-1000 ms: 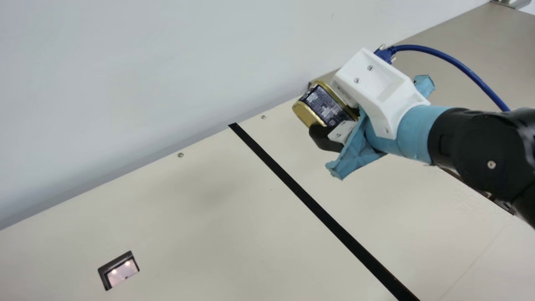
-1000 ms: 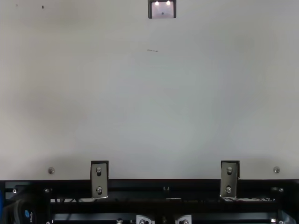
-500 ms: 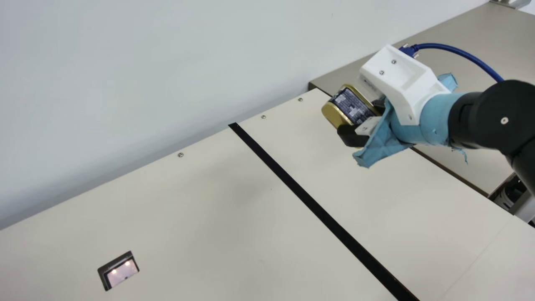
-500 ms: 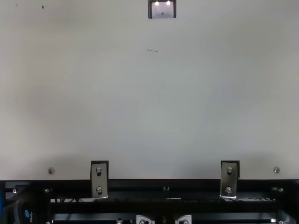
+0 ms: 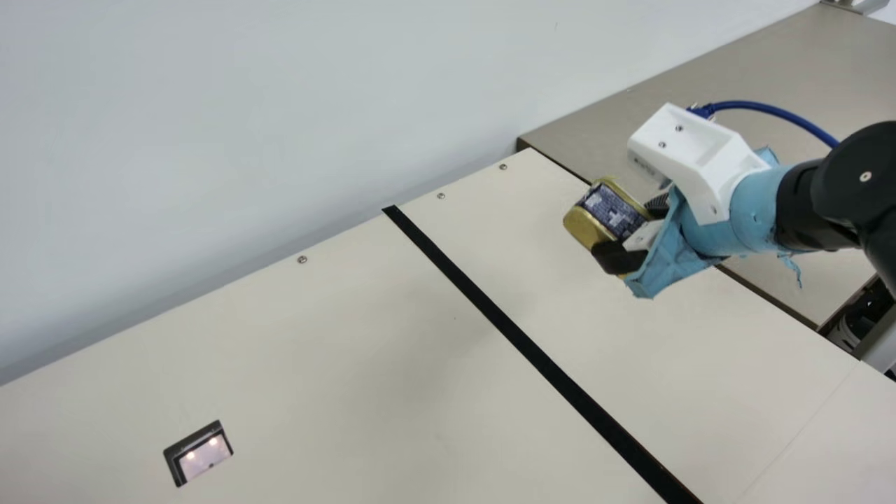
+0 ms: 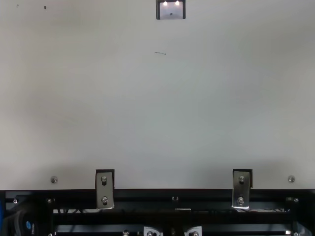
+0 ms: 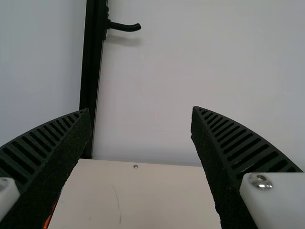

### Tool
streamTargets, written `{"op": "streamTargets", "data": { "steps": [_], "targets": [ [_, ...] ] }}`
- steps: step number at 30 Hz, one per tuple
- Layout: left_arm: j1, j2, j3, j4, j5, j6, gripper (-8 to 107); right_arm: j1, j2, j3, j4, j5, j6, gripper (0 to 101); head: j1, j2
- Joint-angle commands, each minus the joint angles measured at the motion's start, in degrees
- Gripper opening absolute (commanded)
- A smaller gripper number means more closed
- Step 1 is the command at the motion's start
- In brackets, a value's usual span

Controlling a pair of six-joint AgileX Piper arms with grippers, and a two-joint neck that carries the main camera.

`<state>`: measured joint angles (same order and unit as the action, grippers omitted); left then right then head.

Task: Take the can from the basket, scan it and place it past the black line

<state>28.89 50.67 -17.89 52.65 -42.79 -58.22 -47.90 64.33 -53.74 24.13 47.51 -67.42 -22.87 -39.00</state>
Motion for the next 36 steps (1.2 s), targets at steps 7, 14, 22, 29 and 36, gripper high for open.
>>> {"op": "streamTargets", "data": {
  "steps": [7, 14, 22, 29, 36],
  "targets": [
    [0.0, 0.0, 0.0, 0.0, 0.0, 0.0, 90, 1.94, 1.22, 1.71, -3.49, -0.57, 1.43, 0, -2.13, -1.04],
    [0.0, 0.0, 0.0, 0.0, 0.0, 0.0, 90, 3.94, 3.68, 3.31, -6.56, -3.95, 3.84, 0, -2.13, -1.04],
    [0.0, 0.0, 0.0, 0.0, 0.0, 0.0, 90, 6.57, 6.65, 5.23, -10.01, -7.15, 7.42, 0, -2.13, -1.04],
    [0.0, 0.0, 0.0, 0.0, 0.0, 0.0, 90, 7.54, 10.37, 6.18, -13.9, -9.4, 10.29, 0, -2.13, -1.04],
    [0.0, 0.0, 0.0, 0.0, 0.0, 0.0, 90, 7.09, 13.84, 6.32, -16.15, -11.34, 12.29, 0, -2.13, -1.04]
  ]
}}
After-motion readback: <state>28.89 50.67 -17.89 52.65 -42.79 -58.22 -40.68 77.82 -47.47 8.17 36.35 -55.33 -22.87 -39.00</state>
